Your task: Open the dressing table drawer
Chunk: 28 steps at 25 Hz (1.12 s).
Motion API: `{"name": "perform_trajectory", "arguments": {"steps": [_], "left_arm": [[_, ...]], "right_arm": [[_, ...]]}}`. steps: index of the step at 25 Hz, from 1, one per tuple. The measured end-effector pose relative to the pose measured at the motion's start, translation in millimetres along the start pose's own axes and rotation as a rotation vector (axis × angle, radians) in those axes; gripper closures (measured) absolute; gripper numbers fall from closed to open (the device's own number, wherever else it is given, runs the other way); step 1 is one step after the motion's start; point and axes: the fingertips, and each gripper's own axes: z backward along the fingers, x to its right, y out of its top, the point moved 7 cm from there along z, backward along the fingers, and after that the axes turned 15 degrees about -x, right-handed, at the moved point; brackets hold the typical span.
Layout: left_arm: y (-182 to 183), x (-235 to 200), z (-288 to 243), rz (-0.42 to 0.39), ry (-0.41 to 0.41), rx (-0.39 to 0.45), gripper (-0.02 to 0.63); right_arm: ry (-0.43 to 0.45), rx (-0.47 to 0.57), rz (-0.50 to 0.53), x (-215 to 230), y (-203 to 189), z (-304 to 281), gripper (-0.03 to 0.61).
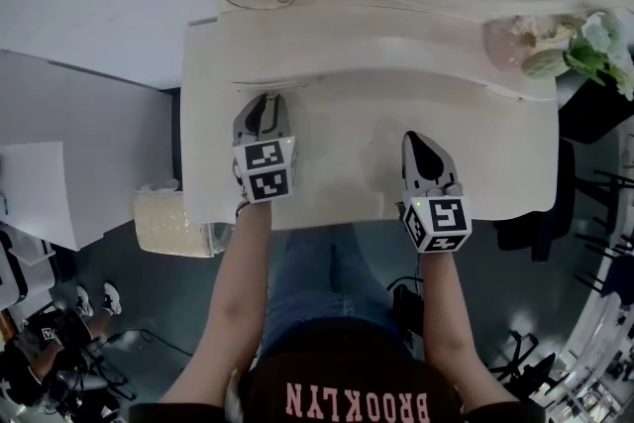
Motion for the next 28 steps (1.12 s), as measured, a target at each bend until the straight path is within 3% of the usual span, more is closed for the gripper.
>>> {"name": "perform_trajectory", "arguments": {"steps": [9, 28], "left_arm": [[-19.7, 7.8, 11.9, 0.019, -0.003, -0.035, 0.532], [-43.3, 19.5, 38.9, 0.038, -0.001, -0.014, 0.532]], "right_arm": [[0.018, 0.006, 0.026, -0.4, -4.2, 7.9, 0.588], [0.047, 0.019, 0.037, 3.8, -12.5, 20.3, 0.588]]}}
